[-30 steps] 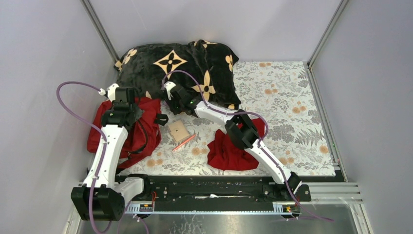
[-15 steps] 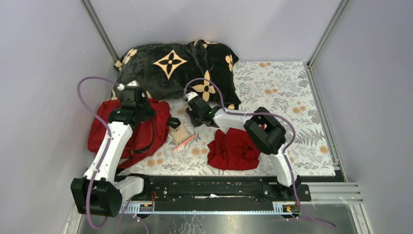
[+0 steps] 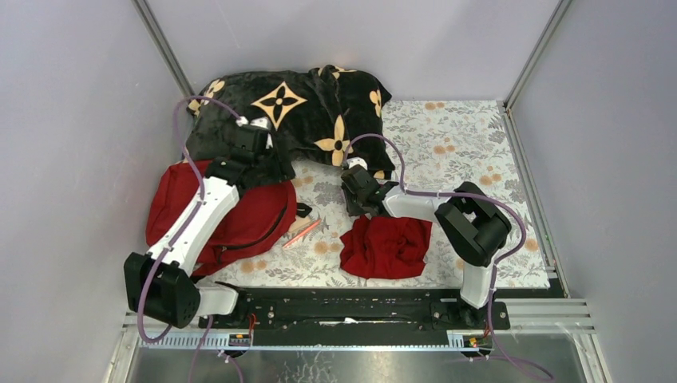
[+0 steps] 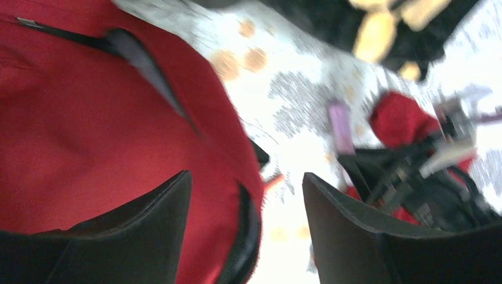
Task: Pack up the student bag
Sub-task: Place the student bag at the center of the board.
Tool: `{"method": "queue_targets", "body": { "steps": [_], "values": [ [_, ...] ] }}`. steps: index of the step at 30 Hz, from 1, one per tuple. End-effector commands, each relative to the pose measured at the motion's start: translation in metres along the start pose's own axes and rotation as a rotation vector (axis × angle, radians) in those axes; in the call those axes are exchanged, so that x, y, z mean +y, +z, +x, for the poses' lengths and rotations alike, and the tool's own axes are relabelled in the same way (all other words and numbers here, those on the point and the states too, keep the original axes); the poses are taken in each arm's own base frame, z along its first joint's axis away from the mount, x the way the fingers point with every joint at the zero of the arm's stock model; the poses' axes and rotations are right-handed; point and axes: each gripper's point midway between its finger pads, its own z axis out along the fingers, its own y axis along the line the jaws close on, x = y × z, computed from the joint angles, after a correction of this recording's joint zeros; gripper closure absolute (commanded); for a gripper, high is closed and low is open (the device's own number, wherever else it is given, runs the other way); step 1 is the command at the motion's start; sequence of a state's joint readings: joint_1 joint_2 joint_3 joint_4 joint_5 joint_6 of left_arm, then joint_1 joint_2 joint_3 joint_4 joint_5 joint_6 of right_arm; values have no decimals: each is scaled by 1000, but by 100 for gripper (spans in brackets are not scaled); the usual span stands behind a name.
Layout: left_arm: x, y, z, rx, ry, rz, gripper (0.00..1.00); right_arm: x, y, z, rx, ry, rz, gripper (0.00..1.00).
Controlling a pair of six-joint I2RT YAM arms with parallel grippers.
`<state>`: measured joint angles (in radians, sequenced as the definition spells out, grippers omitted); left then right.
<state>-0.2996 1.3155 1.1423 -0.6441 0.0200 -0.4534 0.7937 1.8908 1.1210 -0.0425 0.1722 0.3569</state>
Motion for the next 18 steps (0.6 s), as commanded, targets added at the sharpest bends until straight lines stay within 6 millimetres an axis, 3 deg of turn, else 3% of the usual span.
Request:
{"method": "queue_targets", "body": {
  "steps": [1, 7, 9, 13, 18],
  "values": [
    [70, -28, -37, -133, -89, -296, 26, 5, -25, -14, -35, 65, -47, 100],
    [153, -58, -36, -186, -190, -667, 20, 33, -30, -27, -42, 94, -177, 100],
    [174, -68, -33, -204, -225, -767, 22, 42, -32, -29, -40, 111, -216, 100],
    [194, -72, -31, -244, -293, -866, 34, 58, -38, -40, -58, 130, -295, 100],
    [206, -54, -12, -171, -287, -923, 36, 67, -41, -49, -71, 128, -333, 100]
  ]
}}
